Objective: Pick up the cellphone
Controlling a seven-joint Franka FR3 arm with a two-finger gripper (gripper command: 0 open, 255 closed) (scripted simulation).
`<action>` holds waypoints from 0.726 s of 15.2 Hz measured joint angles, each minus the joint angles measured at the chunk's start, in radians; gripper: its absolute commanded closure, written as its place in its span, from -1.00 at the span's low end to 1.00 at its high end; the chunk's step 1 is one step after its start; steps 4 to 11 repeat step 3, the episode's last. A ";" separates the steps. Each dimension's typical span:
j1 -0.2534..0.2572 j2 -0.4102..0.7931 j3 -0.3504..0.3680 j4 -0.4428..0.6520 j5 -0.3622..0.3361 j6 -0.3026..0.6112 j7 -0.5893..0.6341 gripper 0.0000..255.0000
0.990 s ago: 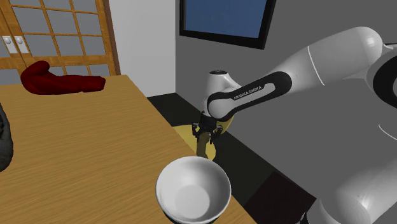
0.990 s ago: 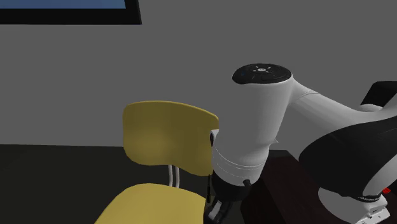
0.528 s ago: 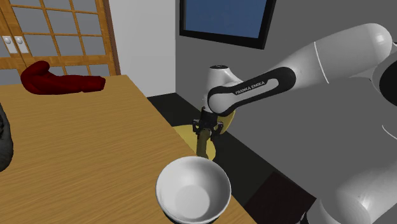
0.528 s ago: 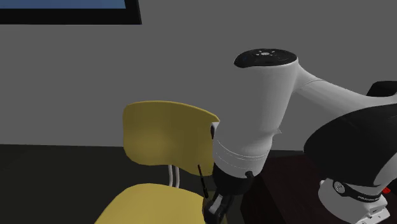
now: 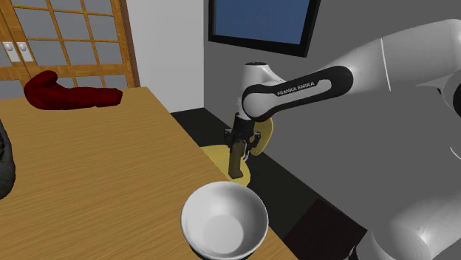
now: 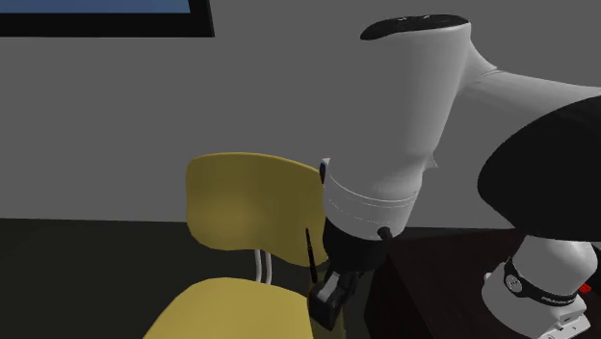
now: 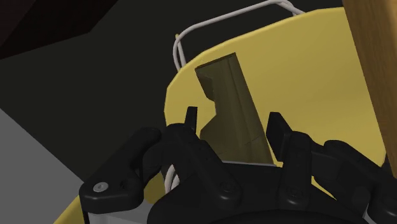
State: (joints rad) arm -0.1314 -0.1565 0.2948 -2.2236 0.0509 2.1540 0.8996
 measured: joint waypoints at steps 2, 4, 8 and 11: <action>0.000 -0.008 -0.001 0.019 0.001 -0.027 -0.001 1.00; 0.000 -0.009 -0.002 0.027 0.001 -0.035 -0.001 1.00; 0.000 -0.009 -0.002 0.027 0.001 -0.035 -0.001 1.00; 0.000 -0.009 -0.002 0.027 0.001 -0.035 -0.001 1.00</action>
